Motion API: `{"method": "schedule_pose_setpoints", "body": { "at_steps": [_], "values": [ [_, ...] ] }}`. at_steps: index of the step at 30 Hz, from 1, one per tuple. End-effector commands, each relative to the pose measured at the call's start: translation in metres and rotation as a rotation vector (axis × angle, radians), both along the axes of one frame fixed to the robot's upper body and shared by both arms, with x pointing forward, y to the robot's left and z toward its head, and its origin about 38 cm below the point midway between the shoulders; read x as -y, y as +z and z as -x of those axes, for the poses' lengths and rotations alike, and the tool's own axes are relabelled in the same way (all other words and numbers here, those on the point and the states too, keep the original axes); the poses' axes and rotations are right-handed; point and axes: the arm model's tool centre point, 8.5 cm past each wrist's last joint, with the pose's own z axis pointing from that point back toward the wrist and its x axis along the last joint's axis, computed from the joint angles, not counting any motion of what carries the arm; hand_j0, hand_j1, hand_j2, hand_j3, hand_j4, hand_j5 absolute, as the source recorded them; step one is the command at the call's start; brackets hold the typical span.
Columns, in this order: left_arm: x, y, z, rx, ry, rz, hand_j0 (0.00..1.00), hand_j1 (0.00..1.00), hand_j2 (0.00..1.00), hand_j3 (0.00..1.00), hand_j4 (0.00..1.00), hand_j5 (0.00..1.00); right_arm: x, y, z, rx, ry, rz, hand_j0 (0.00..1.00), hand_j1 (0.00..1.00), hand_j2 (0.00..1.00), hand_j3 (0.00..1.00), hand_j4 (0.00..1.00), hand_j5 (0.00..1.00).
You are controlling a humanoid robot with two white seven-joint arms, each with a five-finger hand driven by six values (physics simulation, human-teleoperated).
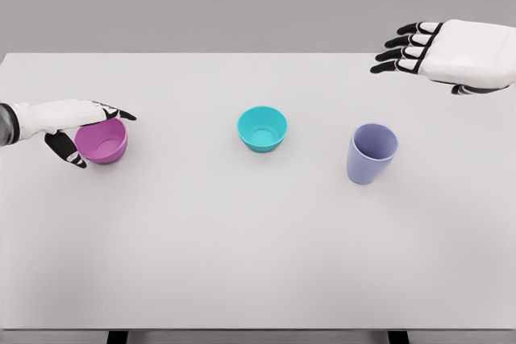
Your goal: Stacking bowl and cup with both arms
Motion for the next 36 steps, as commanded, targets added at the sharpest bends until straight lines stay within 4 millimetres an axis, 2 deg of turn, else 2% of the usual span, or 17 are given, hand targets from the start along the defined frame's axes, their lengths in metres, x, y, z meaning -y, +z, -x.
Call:
{"method": "schedule_pose_setpoints", "body": {
  "at_steps": [1, 23, 29, 36],
  "values": [
    [0.000, 0.000, 0.000, 0.000, 0.001, 0.001, 1.00, 1.00, 1.00, 1.00, 1.00, 1.00, 0.000, 0.001, 0.000, 0.001, -0.002, -0.005, 1.00, 1.00, 1.00, 1.00, 1.00, 1.00],
    [0.008, -0.011, -0.002, -0.010, -0.009, -0.009, 1.00, 1.00, 1.00, 1.00, 1.00, 1.00, 0.002, 0.000, 0.000, -0.002, -0.006, -0.003, 1.00, 1.00, 1.00, 1.00, 1.00, 1.00],
    [0.005, -0.013, -0.002, -0.015, -0.001, -0.010, 0.82, 0.82, 0.82, 0.82, 0.82, 0.82, 0.002, 0.000, 0.000, -0.002, -0.006, -0.003, 1.00, 1.00, 1.00, 1.00, 1.00, 1.00],
    [0.005, -0.010, -0.003, -0.011, 0.002, -0.001, 0.69, 0.69, 0.69, 0.69, 0.69, 0.69, 0.003, 0.000, 0.000, -0.002, -0.009, 0.001, 1.00, 1.00, 1.00, 1.00, 1.00, 1.00]
  ]
}}
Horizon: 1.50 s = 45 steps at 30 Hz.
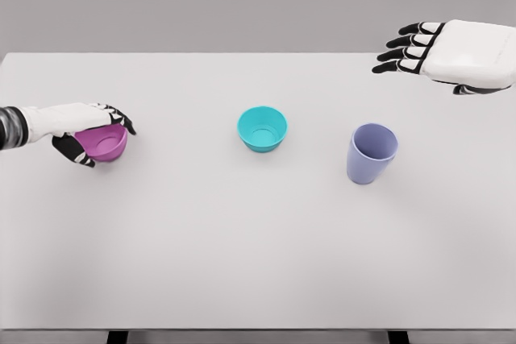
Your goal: Stacking bowl and cup with both arms
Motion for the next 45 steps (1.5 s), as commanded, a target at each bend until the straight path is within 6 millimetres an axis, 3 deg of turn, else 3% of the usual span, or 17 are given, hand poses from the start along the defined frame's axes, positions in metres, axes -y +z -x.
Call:
{"method": "schedule_pose_setpoints", "body": {
  "at_steps": [1, 5, 23, 45],
  "values": [
    [0.000, 0.003, 0.000, 0.003, 0.003, 0.010, 0.68, 0.68, 0.68, 0.68, 0.68, 0.68, 0.002, 0.001, 0.000, -0.001, -0.007, -0.001, 1.00, 1.00, 1.00, 1.00, 1.00, 1.00],
    [0.004, 0.007, 0.000, 0.015, -0.009, 0.012, 0.66, 0.66, 0.66, 0.66, 0.66, 0.66, 0.002, 0.000, -0.001, -0.003, -0.008, -0.005, 1.00, 1.00, 1.00, 1.00, 1.00, 1.00],
    [0.059, 0.049, 0.007, 0.129, -0.179, 0.039, 0.64, 0.64, 0.64, 0.64, 0.64, 0.64, 0.002, 0.000, -0.001, -0.003, -0.007, -0.007, 1.00, 1.00, 1.00, 1.00, 1.00, 1.00],
    [0.146, 0.057, -0.004, 0.191, -0.318, 0.122, 0.63, 0.63, 0.63, 0.63, 0.63, 0.63, 0.001, 0.000, -0.002, -0.004, -0.006, -0.008, 1.00, 1.00, 1.00, 1.00, 1.00, 1.00]
  ]
}}
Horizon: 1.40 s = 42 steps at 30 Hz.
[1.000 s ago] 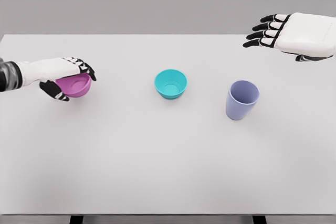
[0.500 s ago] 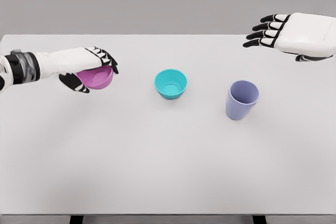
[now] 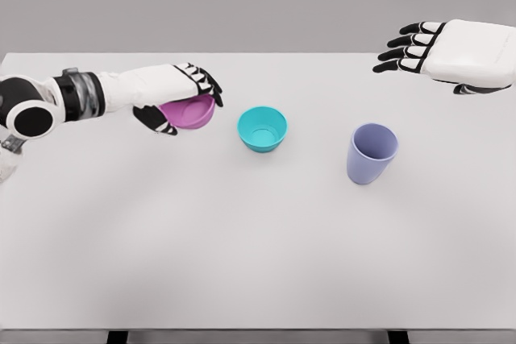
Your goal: Stacking bowl and cup with both arms
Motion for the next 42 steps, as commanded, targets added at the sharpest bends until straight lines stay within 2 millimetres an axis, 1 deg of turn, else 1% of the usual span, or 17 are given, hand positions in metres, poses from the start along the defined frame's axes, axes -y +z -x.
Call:
{"method": "schedule_pose_setpoints", "body": {
  "at_steps": [1, 7, 11, 13, 14, 17, 21, 22, 23, 26, 28, 29, 31, 35, 41, 42],
  "values": [
    [0.013, -0.006, 0.002, -0.014, -0.023, 0.007, 0.63, 0.63, 0.63, 0.63, 0.63, 0.63, 0.000, 0.000, 0.000, -0.001, -0.002, -0.004, 1.00, 1.00, 1.00, 1.00, 1.00, 1.00],
    [0.032, -0.004, 0.000, -0.015, -0.043, 0.013, 0.63, 0.63, 0.63, 0.63, 0.63, 0.63, 0.000, 0.000, 0.000, -0.001, -0.002, -0.004, 1.00, 1.00, 1.00, 1.00, 1.00, 1.00],
    [0.049, -0.006, -0.001, -0.008, -0.058, 0.016, 0.63, 0.63, 0.63, 0.63, 0.63, 0.63, 0.000, 0.000, 0.000, -0.001, -0.002, -0.004, 1.00, 1.00, 1.00, 1.00, 1.00, 1.00],
    [0.054, -0.009, -0.003, -0.024, -0.031, 0.004, 0.63, 0.63, 0.63, 0.63, 0.63, 0.63, 0.000, 0.000, 0.000, -0.001, -0.002, -0.004, 1.00, 1.00, 1.00, 1.00, 1.00, 1.00],
    [0.061, -0.010, -0.003, -0.030, -0.029, 0.003, 0.63, 0.63, 0.63, 0.63, 0.63, 0.63, 0.000, 0.000, 0.000, -0.001, -0.002, -0.004, 1.00, 1.00, 1.00, 1.00, 1.00, 1.00],
    [0.067, -0.010, -0.005, -0.032, -0.029, -0.003, 0.63, 0.63, 0.63, 0.63, 0.63, 0.63, 0.000, 0.000, 0.000, -0.001, -0.002, -0.004, 1.00, 1.00, 1.00, 1.00, 1.00, 1.00],
    [0.076, -0.016, -0.011, -0.055, -0.008, -0.001, 0.63, 0.63, 0.63, 0.63, 0.63, 0.63, 0.000, 0.000, 0.000, -0.001, -0.002, -0.004, 1.00, 1.00, 1.00, 1.00, 1.00, 1.00],
    [0.079, -0.018, -0.011, -0.061, -0.013, -0.003, 0.63, 0.63, 0.63, 0.63, 0.63, 0.63, 0.000, 0.000, 0.000, -0.001, -0.002, -0.004, 1.00, 1.00, 1.00, 1.00, 1.00, 1.00],
    [0.083, -0.016, -0.011, -0.055, -0.024, -0.011, 0.63, 0.63, 0.63, 0.63, 0.63, 0.63, 0.000, 0.000, 0.000, -0.001, -0.002, -0.004, 1.00, 1.00, 1.00, 1.00, 1.00, 1.00],
    [0.093, -0.020, -0.019, -0.071, -0.019, -0.007, 0.63, 0.63, 0.63, 0.63, 0.63, 0.63, 0.000, 0.000, 0.000, -0.001, -0.002, -0.004, 1.00, 1.00, 1.00, 1.00, 1.00, 1.00],
    [0.095, -0.022, -0.020, -0.068, -0.018, -0.017, 0.63, 0.63, 0.63, 0.63, 0.63, 0.63, 0.000, 0.000, 0.000, -0.001, -0.002, -0.004, 1.00, 1.00, 1.00, 1.00, 1.00, 1.00],
    [0.102, -0.024, -0.020, -0.069, -0.025, -0.013, 0.63, 0.63, 0.63, 0.63, 0.63, 0.63, 0.000, 0.000, 0.000, -0.001, -0.002, -0.004, 1.00, 1.00, 1.00, 1.00, 1.00, 1.00],
    [0.108, -0.027, -0.023, -0.074, -0.022, -0.015, 0.63, 0.63, 0.63, 0.63, 0.63, 0.63, 0.000, 0.000, 0.000, -0.001, -0.002, -0.004, 1.00, 1.00, 1.00, 1.00, 1.00, 1.00],
    [0.115, -0.027, -0.022, -0.069, -0.033, -0.012, 0.63, 0.63, 0.63, 0.63, 0.63, 0.63, 0.000, 0.000, 0.000, -0.001, -0.001, -0.005, 1.00, 1.00, 1.00, 1.00, 1.00, 1.00],
    [0.121, -0.033, -0.026, -0.082, -0.024, -0.013, 0.63, 0.63, 0.63, 0.63, 0.63, 0.63, 0.000, 0.000, 0.000, -0.001, -0.001, -0.005, 1.00, 1.00, 1.00, 1.00, 1.00, 1.00],
    [0.120, -0.036, -0.028, -0.088, -0.016, -0.015, 0.63, 0.63, 0.63, 0.63, 0.63, 0.63, 0.000, 0.000, 0.000, -0.001, -0.001, -0.005, 1.00, 1.00, 1.00, 1.00, 1.00, 1.00]
  ]
}}
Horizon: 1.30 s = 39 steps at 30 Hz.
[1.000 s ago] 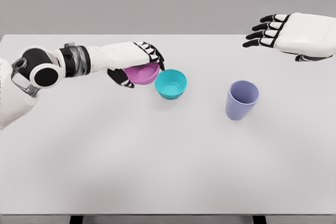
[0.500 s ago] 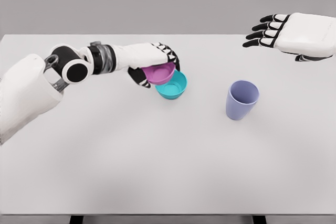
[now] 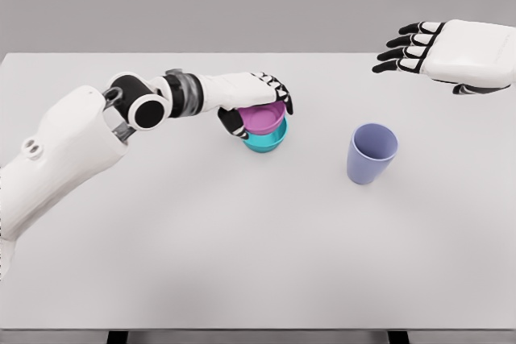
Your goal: Stacking bowl and cup with both arms
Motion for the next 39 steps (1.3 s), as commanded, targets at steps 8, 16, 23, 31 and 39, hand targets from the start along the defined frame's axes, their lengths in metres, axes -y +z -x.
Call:
{"method": "schedule_pose_setpoints", "body": {
  "at_steps": [8, 16, 23, 31, 39],
  "values": [
    [0.0058, -0.0084, 0.0004, -0.014, -0.003, -0.009, 0.63, 0.63, 0.63, 0.63, 0.63, 0.63, 0.0008, 0.0006, 0.0001, -0.001, -0.003, -0.002, 1.00, 1.00, 1.00, 1.00, 1.00, 1.00],
    [0.0024, -0.0111, 0.0006, -0.020, 0.003, -0.011, 0.64, 0.64, 0.64, 0.64, 0.64, 0.64, 0.0008, 0.0006, 0.0001, -0.001, -0.003, -0.002, 1.00, 1.00, 1.00, 1.00, 1.00, 1.00],
    [0.0005, -0.0105, 0.0001, -0.019, 0.003, -0.012, 0.88, 0.88, 0.88, 0.88, 0.88, 0.88, 0.0008, 0.0006, 0.0001, -0.001, -0.003, -0.002, 1.00, 1.00, 1.00, 1.00, 1.00, 1.00],
    [0.0008, -0.0095, 0.0000, -0.015, 0.002, -0.013, 0.96, 0.96, 0.96, 0.96, 0.96, 0.96, 0.0008, 0.0006, 0.0001, -0.001, -0.003, -0.002, 1.00, 1.00, 1.00, 1.00, 1.00, 1.00],
    [0.0021, -0.0090, 0.0008, -0.014, -0.005, -0.011, 1.00, 1.00, 1.00, 1.00, 1.00, 1.00, 0.0008, 0.0006, 0.0001, -0.001, -0.003, -0.002, 1.00, 1.00, 1.00, 1.00, 1.00, 1.00]
  ]
}}
